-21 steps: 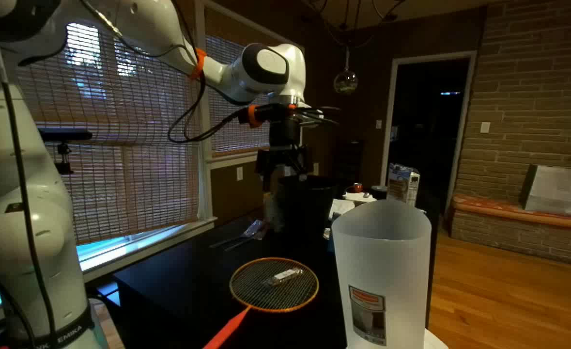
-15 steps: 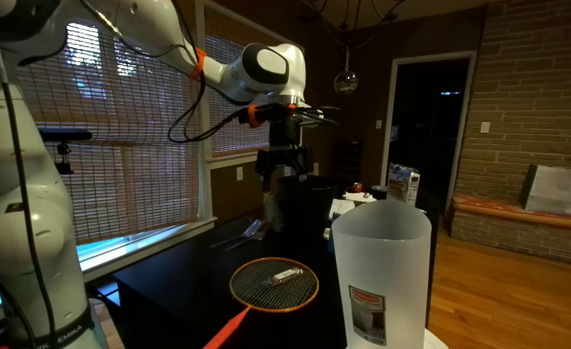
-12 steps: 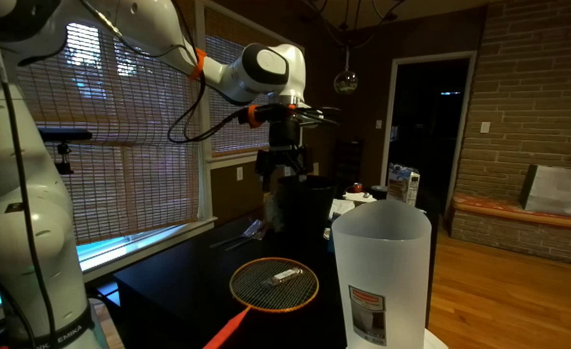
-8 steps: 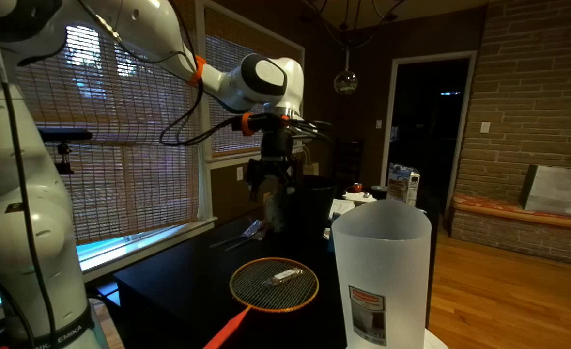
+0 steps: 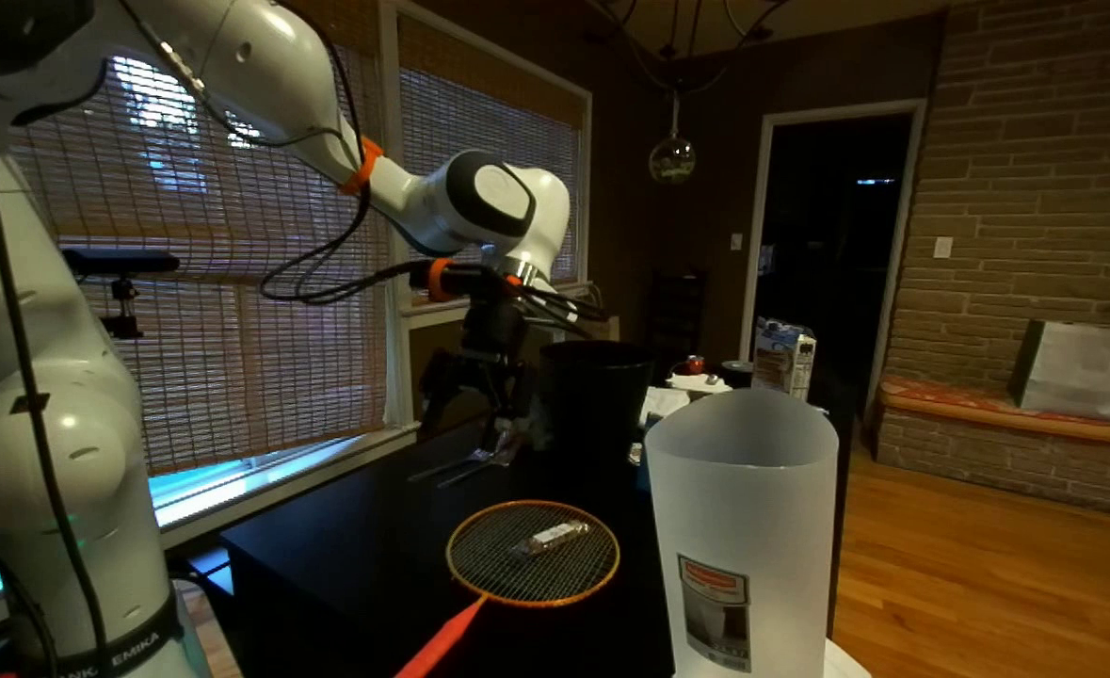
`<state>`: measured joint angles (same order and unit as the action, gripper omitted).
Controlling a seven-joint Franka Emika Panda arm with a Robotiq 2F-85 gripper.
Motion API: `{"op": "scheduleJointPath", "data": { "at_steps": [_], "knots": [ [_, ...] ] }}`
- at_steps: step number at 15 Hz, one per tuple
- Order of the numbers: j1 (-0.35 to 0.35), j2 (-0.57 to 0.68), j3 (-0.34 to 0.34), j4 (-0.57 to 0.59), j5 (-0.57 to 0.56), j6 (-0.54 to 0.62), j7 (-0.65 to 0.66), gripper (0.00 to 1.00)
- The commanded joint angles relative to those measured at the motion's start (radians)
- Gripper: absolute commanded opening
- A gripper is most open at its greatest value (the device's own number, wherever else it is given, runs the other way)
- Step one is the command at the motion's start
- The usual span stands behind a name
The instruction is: Pick up the racket and place the packet on the racket in the bin.
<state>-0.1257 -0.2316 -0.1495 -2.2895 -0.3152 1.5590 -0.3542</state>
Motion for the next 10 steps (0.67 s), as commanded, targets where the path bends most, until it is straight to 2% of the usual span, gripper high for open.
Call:
{"op": "scheduleJointPath", "data": {
  "at_steps": [1,2,6,10],
  "knots": [
    [0.010,-0.085,-0.012,-0.134,-0.008,0.063,-0.044,1.00],
    [0.011,-0.098,-0.015,-0.167,-0.011,0.090,-0.057,1.00],
    [0.008,-0.136,-0.033,-0.319,-0.019,0.351,-0.080,1.00],
    [0.005,-0.118,-0.047,-0.423,0.001,0.543,-0.094,1.00]
  ]
}}
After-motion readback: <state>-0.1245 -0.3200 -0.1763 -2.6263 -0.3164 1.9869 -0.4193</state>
